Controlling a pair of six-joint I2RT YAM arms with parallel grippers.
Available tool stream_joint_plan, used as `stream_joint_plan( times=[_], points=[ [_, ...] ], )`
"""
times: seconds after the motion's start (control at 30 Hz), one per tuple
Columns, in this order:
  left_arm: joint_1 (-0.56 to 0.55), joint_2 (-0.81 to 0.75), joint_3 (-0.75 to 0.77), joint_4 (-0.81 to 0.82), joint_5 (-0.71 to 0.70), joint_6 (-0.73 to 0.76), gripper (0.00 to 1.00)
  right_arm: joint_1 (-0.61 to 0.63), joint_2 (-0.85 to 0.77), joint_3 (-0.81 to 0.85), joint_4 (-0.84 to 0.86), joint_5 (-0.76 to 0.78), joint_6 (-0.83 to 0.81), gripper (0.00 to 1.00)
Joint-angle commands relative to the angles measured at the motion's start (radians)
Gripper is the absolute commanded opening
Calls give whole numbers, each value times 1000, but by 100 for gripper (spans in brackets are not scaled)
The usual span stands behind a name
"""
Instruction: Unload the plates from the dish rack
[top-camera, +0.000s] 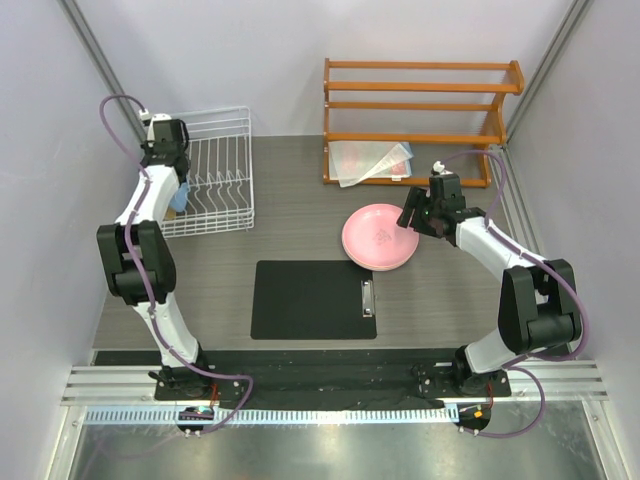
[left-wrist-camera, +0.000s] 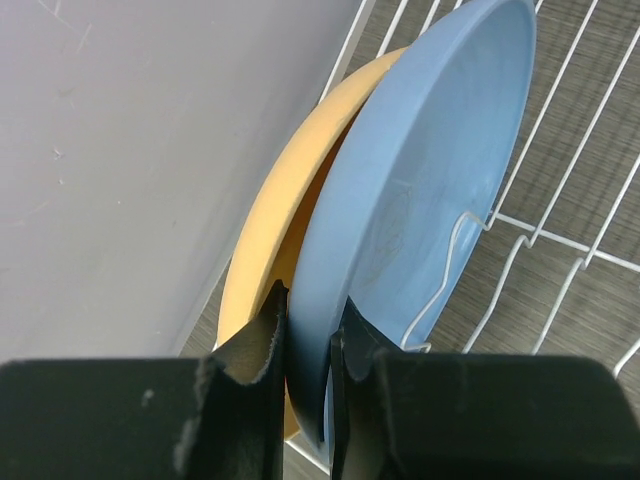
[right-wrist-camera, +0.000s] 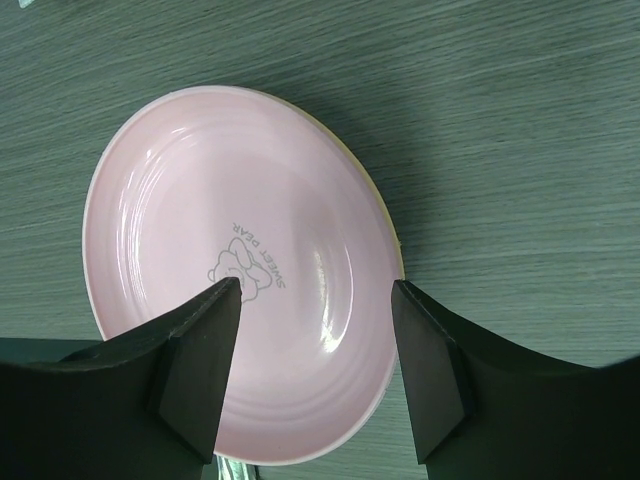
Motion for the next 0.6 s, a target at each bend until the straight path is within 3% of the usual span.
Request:
stream_joint_plan(
  times=[0.0,0.17,0.57],
  points=[
    [-37,-97,55,142,-96,6,0,1,-43,-6,30,-12,0,67],
    [-76,-101,9,223,-211,129,0,1,-45,-4,29,-17,-1,68],
    [-162,-221,-54,208,-270,127,0,1,-95,-20,15,-14,5,67]
  ],
)
